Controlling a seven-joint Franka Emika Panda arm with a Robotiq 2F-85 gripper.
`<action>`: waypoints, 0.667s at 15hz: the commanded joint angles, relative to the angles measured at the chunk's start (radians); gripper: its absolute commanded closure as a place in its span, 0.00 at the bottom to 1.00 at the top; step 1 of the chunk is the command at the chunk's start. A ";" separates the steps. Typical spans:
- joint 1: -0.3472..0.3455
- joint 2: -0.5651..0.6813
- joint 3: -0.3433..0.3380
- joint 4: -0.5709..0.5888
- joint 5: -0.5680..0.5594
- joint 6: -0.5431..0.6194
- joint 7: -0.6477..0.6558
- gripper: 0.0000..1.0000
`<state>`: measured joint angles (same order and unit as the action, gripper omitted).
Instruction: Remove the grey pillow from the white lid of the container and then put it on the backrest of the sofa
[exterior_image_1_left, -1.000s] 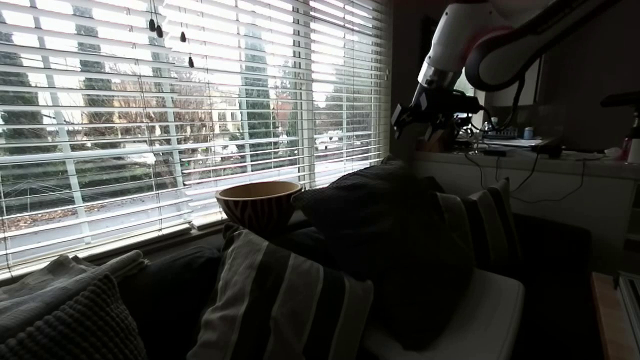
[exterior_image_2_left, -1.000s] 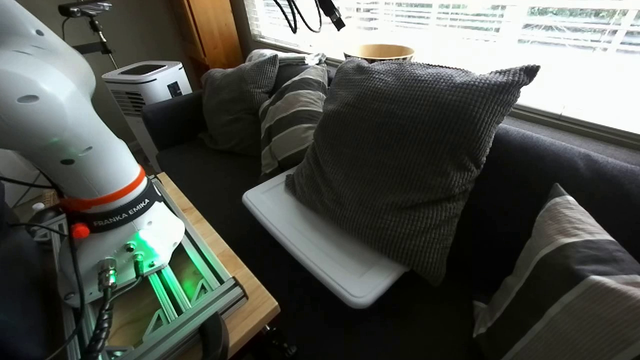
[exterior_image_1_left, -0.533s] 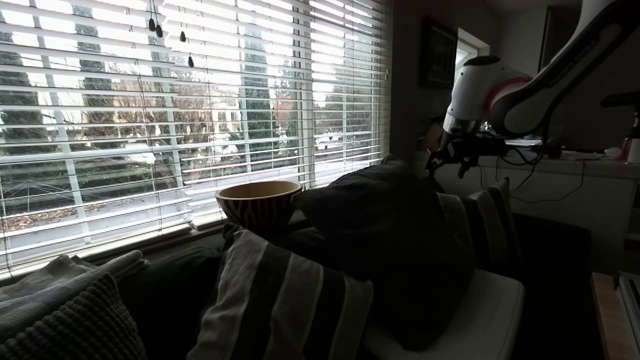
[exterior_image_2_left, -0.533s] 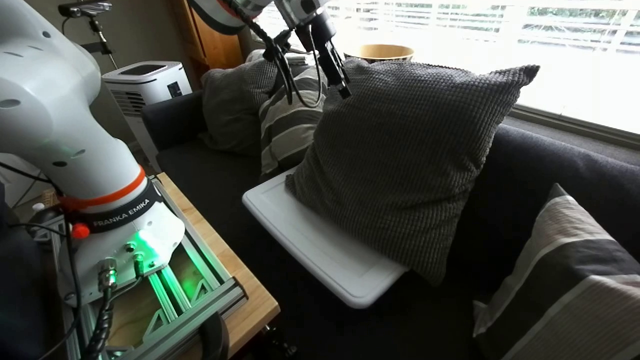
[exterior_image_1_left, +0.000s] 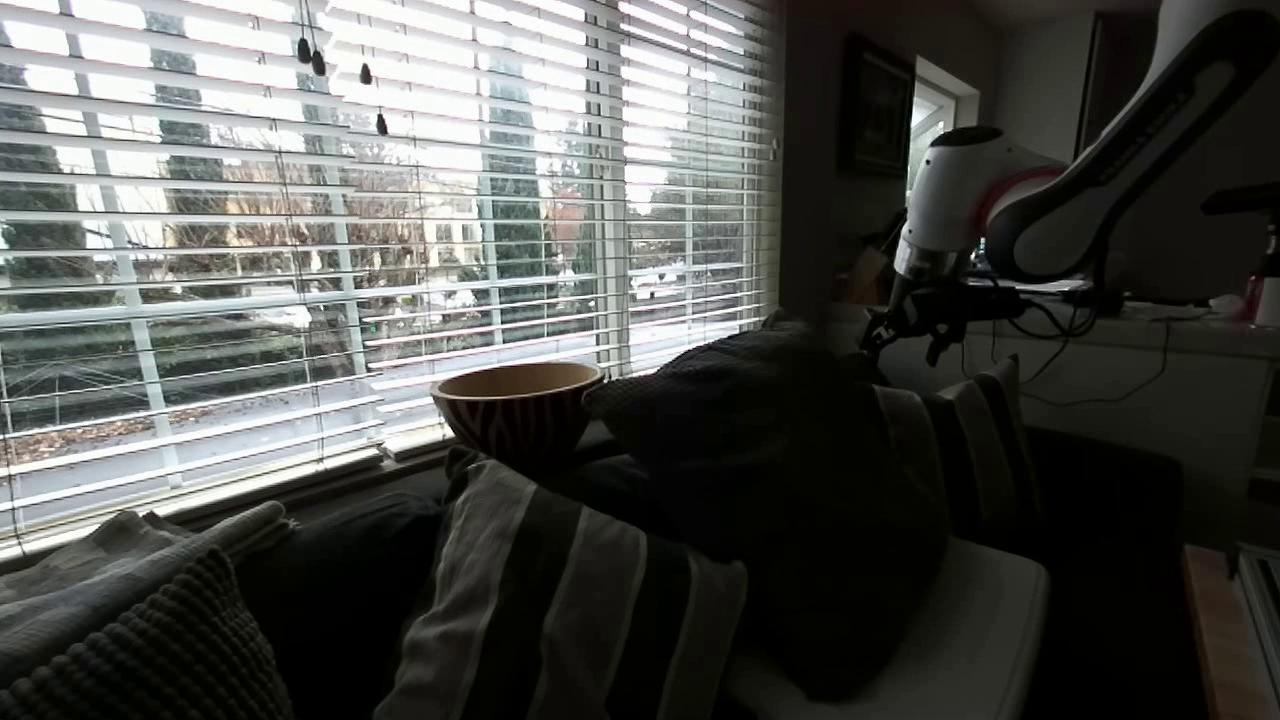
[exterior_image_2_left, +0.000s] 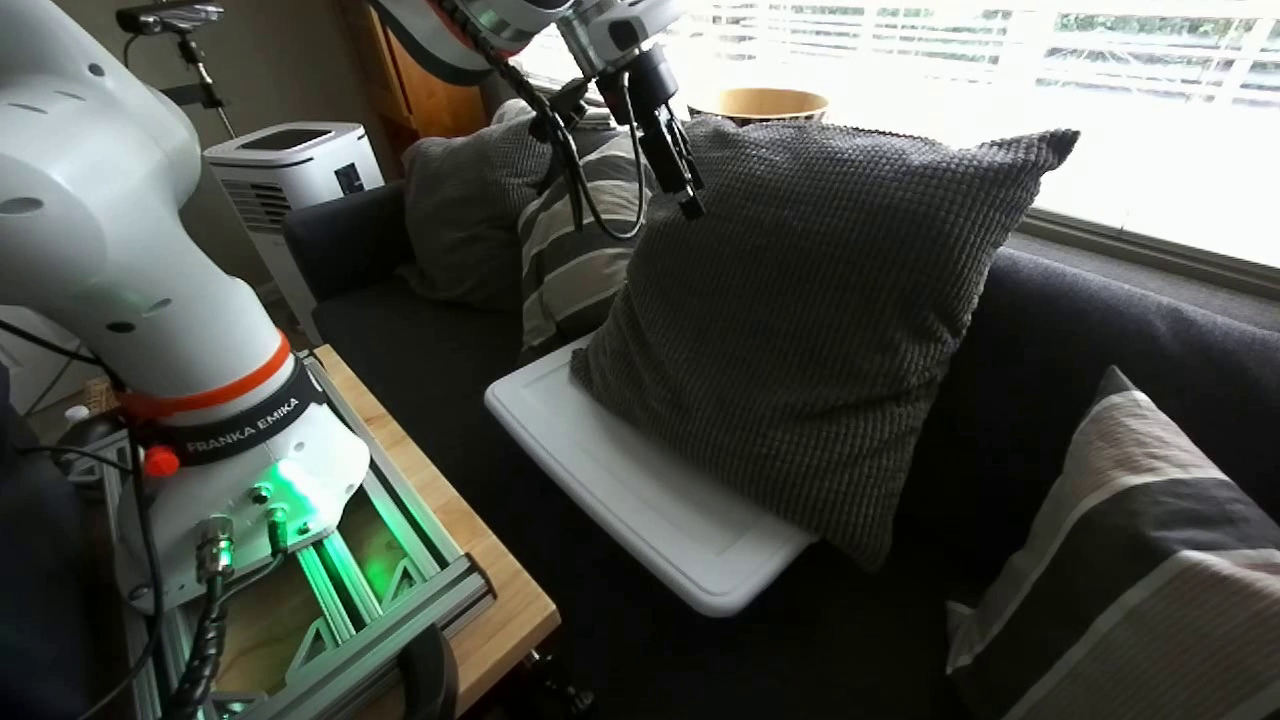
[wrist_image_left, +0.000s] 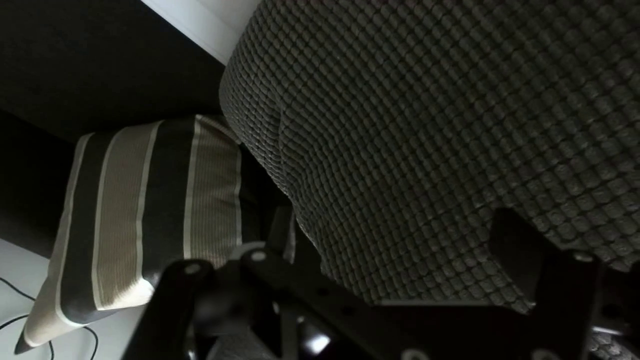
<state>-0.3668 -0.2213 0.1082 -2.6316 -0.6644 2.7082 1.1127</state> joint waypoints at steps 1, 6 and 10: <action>0.037 0.000 -0.038 0.002 -0.010 -0.007 0.005 0.00; 0.142 0.124 -0.114 -0.065 0.225 0.169 -0.377 0.00; 0.207 0.266 -0.170 -0.099 0.391 0.436 -0.680 0.00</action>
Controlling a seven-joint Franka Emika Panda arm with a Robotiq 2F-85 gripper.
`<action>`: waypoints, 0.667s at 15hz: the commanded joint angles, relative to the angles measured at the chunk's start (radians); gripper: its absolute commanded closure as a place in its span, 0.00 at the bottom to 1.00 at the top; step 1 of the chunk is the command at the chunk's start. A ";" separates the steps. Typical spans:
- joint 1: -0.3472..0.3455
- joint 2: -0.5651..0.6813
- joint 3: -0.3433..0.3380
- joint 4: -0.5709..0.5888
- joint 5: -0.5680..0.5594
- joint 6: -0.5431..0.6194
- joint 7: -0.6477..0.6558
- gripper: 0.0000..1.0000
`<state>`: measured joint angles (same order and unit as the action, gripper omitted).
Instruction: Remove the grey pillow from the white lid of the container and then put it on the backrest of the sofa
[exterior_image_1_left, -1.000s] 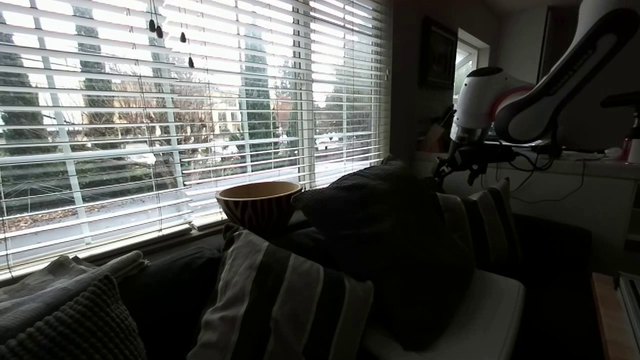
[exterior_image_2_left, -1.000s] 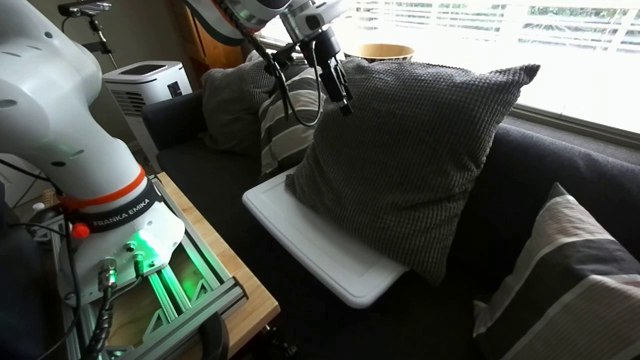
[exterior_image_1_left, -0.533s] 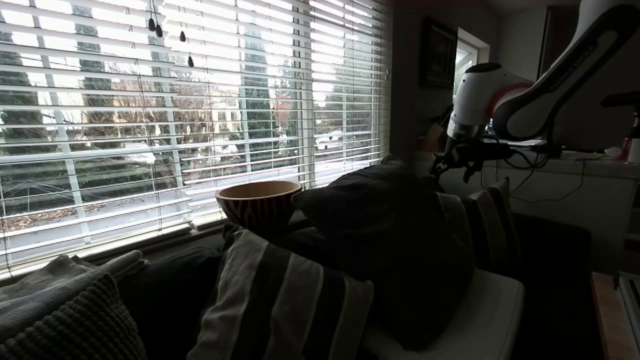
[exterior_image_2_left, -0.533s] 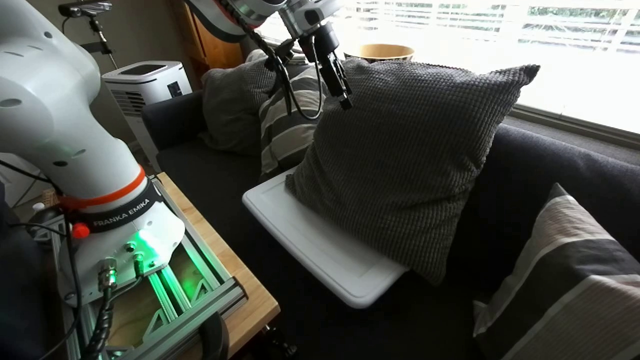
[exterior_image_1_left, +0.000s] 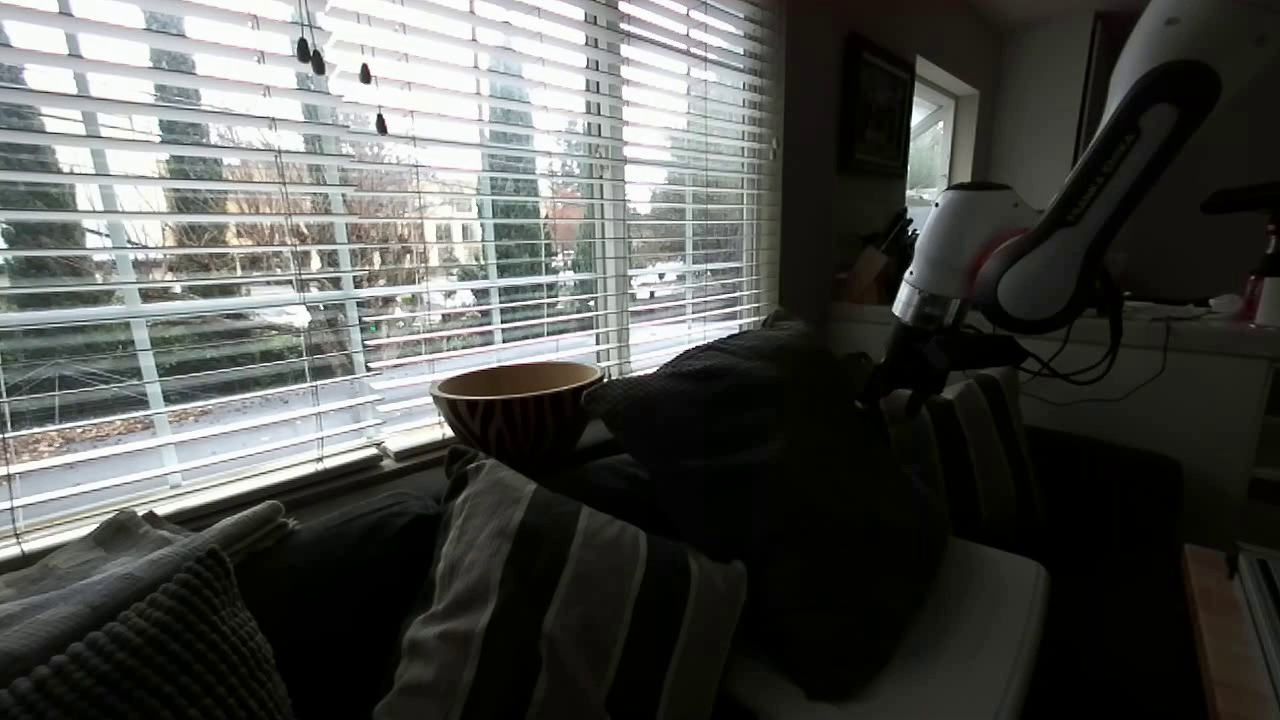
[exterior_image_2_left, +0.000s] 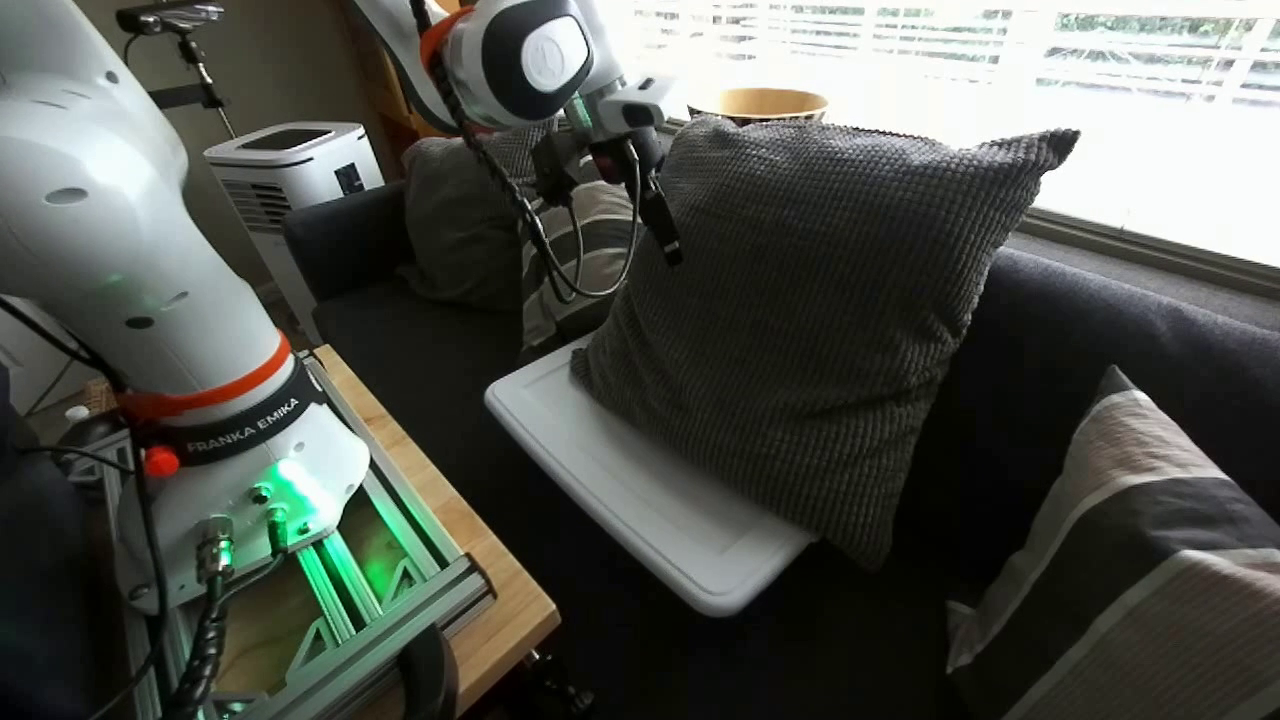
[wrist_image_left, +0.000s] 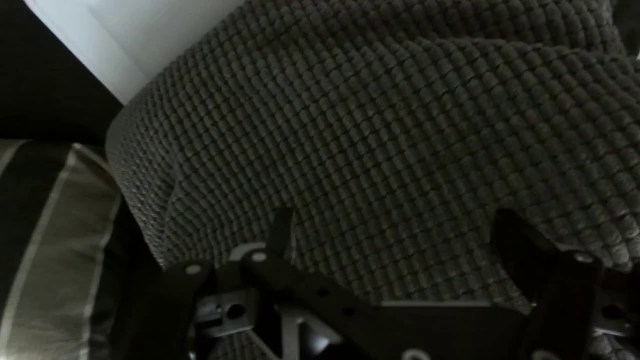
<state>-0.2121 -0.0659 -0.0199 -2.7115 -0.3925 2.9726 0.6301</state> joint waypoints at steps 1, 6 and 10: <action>0.065 0.146 -0.038 -0.027 0.180 0.235 -0.275 0.00; -0.054 0.287 0.040 0.029 0.126 0.378 -0.371 0.00; -0.134 0.357 0.069 0.098 0.046 0.430 -0.388 0.00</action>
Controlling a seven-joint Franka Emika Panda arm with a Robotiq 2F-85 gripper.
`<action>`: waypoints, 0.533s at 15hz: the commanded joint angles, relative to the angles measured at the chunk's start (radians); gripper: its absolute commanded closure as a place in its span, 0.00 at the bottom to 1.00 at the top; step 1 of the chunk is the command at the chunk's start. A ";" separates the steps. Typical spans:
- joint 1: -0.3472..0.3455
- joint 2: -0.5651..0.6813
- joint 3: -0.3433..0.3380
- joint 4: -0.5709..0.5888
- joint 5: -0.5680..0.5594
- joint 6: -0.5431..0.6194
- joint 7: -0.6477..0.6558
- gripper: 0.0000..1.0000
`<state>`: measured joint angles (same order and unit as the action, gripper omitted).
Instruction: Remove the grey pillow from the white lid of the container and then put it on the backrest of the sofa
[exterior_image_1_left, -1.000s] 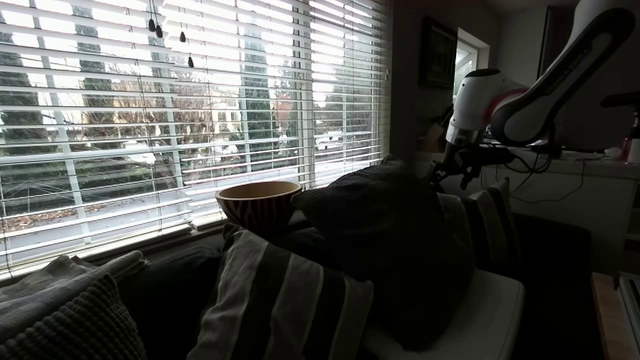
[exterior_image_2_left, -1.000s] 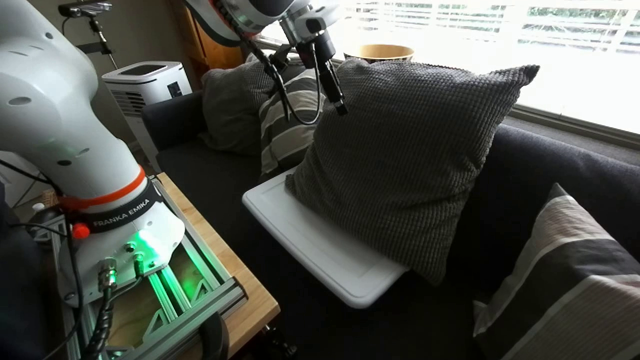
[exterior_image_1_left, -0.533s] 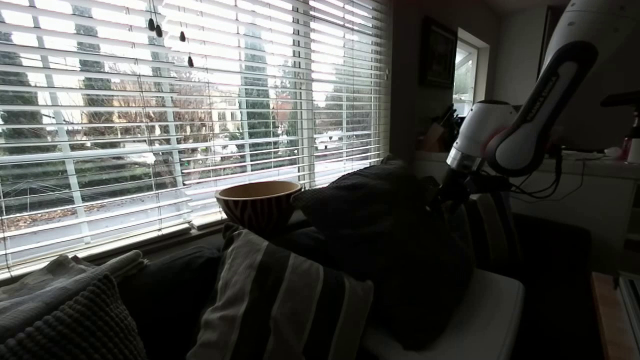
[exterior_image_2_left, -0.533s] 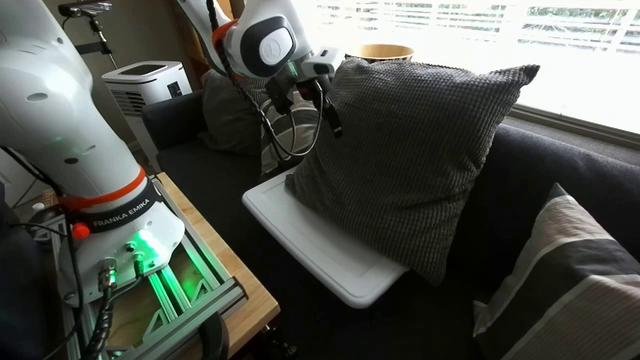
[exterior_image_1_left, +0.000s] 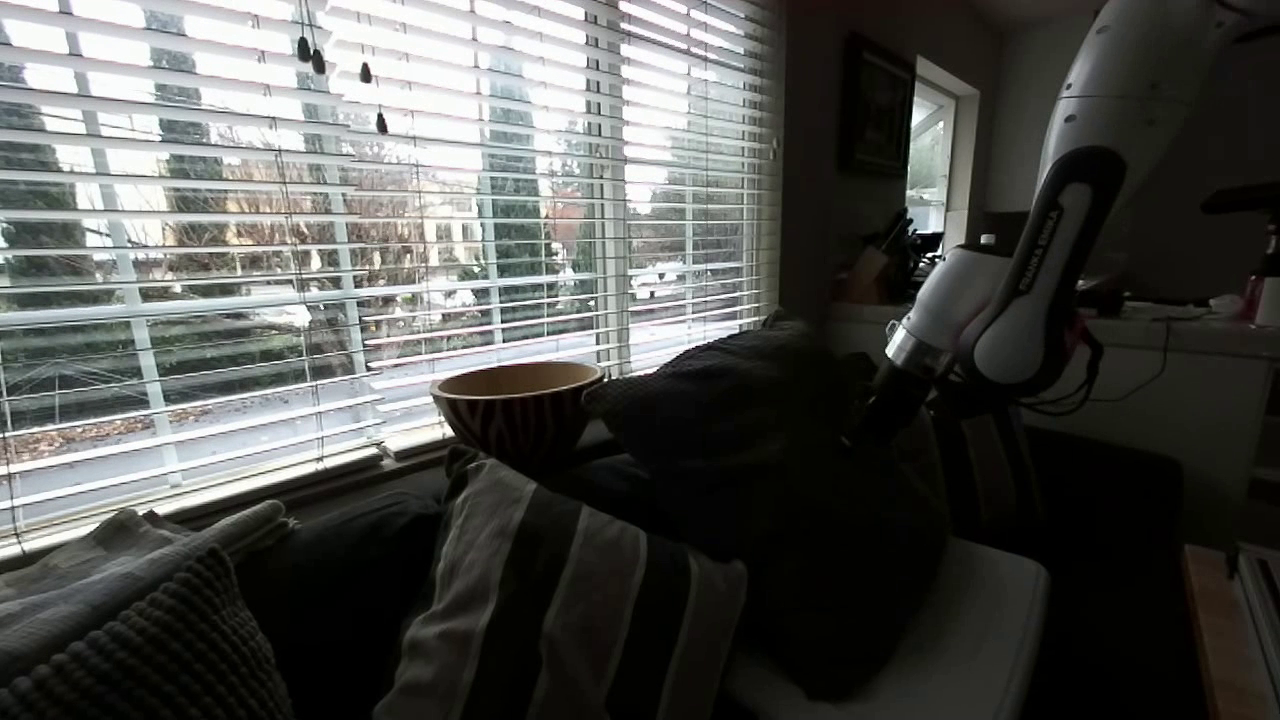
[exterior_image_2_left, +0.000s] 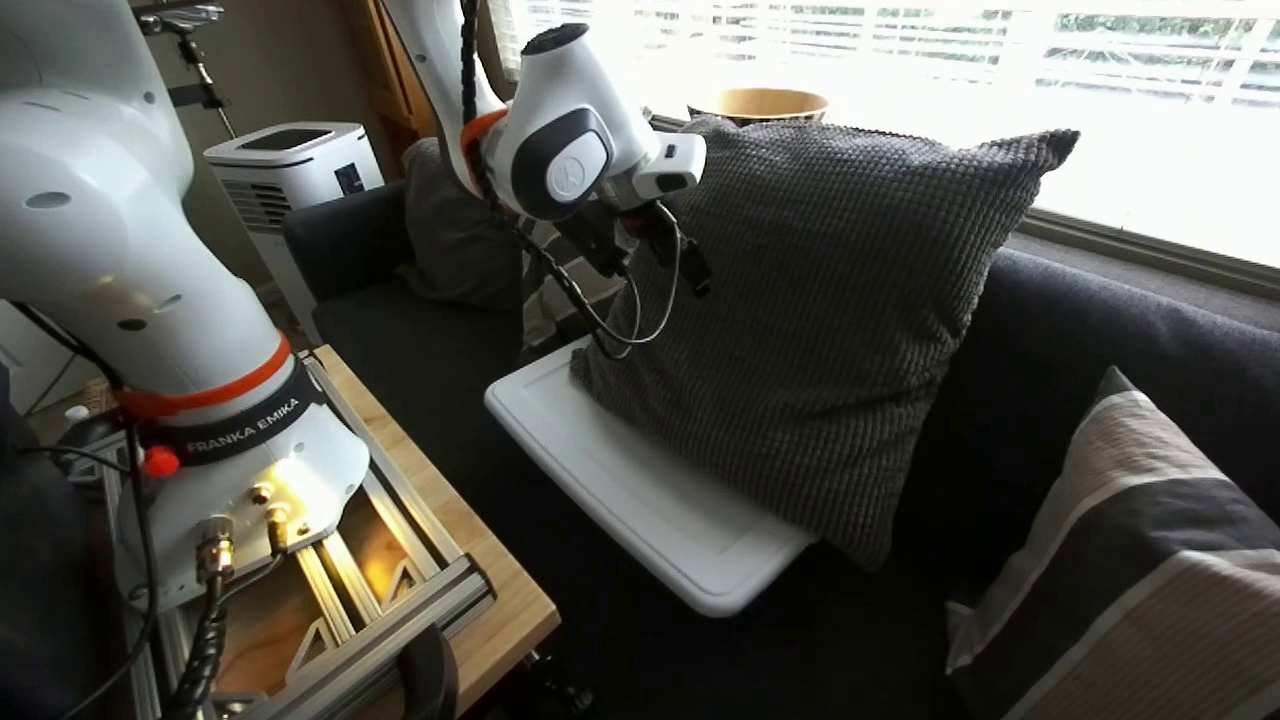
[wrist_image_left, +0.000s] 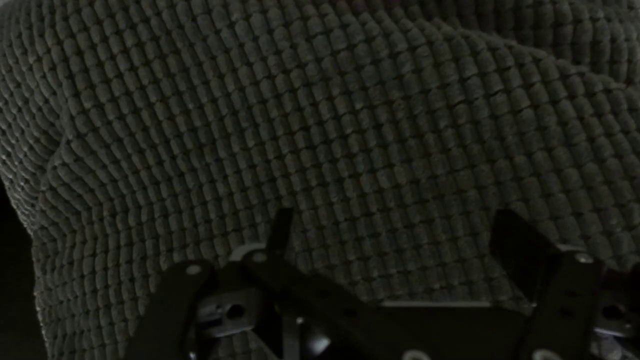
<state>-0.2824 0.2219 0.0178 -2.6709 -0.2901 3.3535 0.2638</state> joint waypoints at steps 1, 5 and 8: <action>-0.085 0.087 0.045 0.075 -0.077 0.063 -0.018 0.00; -0.136 0.160 0.073 0.141 -0.139 0.113 -0.021 0.00; -0.137 0.209 0.062 0.190 -0.150 0.143 -0.035 0.00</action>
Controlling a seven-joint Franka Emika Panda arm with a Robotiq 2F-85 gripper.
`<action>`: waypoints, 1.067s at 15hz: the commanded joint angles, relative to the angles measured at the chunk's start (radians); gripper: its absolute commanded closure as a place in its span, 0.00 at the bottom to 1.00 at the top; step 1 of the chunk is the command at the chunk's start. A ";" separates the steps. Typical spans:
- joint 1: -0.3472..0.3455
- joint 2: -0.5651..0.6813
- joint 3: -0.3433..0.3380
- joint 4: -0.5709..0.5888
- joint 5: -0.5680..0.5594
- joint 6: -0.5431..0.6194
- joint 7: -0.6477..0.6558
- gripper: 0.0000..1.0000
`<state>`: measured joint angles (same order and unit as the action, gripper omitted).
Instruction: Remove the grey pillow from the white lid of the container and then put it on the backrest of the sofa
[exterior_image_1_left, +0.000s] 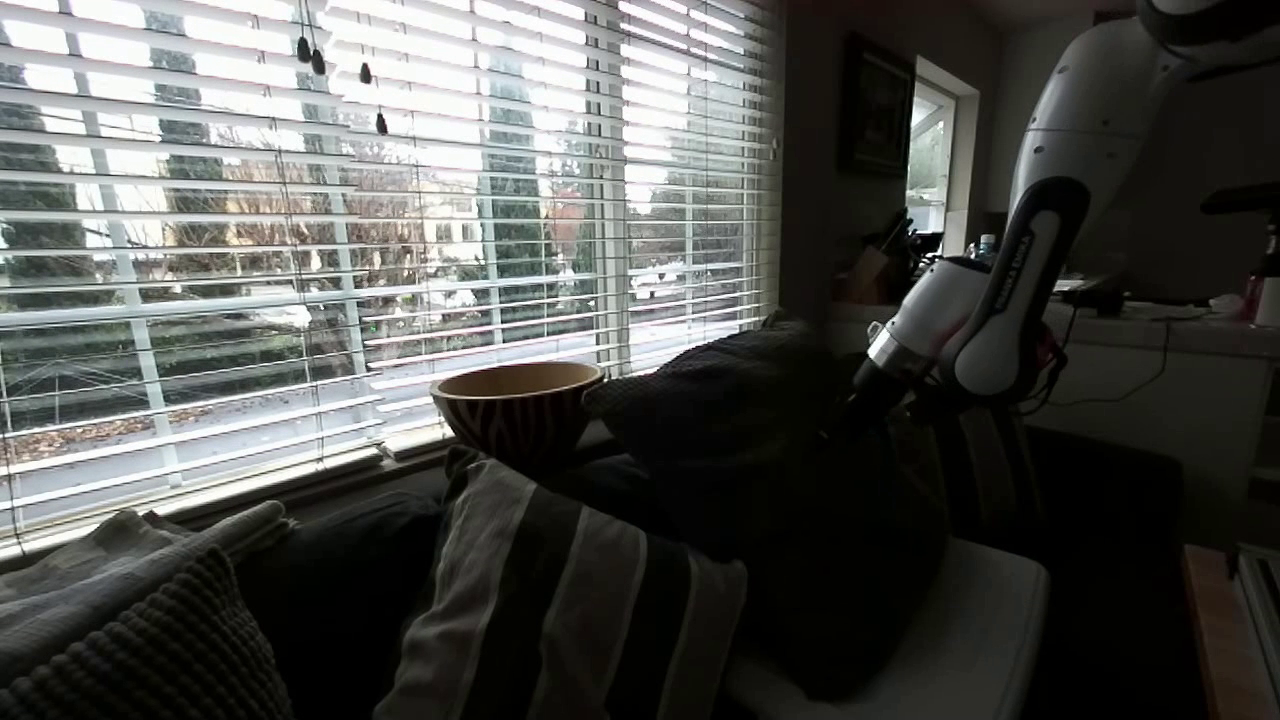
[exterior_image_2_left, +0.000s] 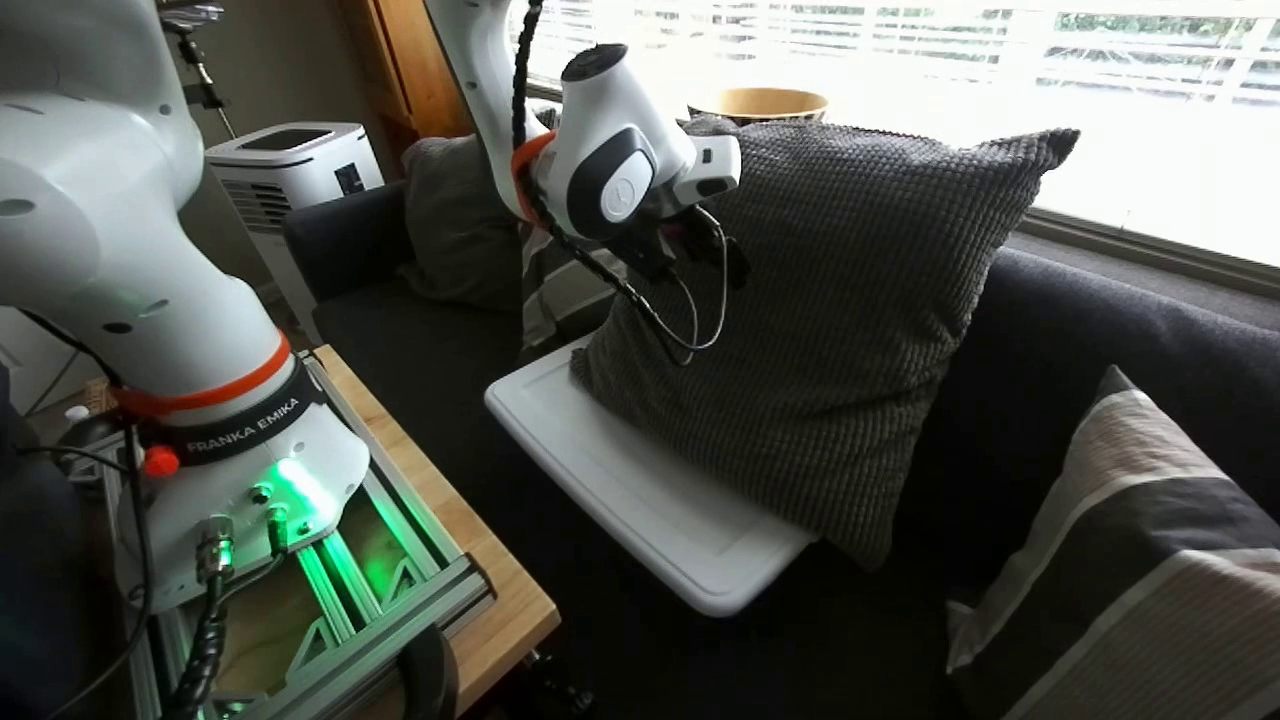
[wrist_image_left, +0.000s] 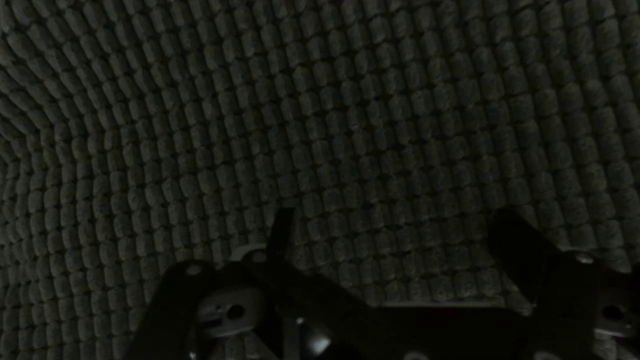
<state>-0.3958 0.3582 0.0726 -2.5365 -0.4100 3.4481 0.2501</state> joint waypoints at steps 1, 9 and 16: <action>-0.018 0.085 0.001 0.069 -0.028 0.062 -0.029 0.00; -0.001 0.182 0.015 0.139 0.047 0.127 -0.110 0.02; -0.007 0.194 0.054 0.145 0.080 0.107 -0.101 0.63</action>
<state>-0.3997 0.5279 0.1052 -2.4052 -0.3613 3.5491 0.1670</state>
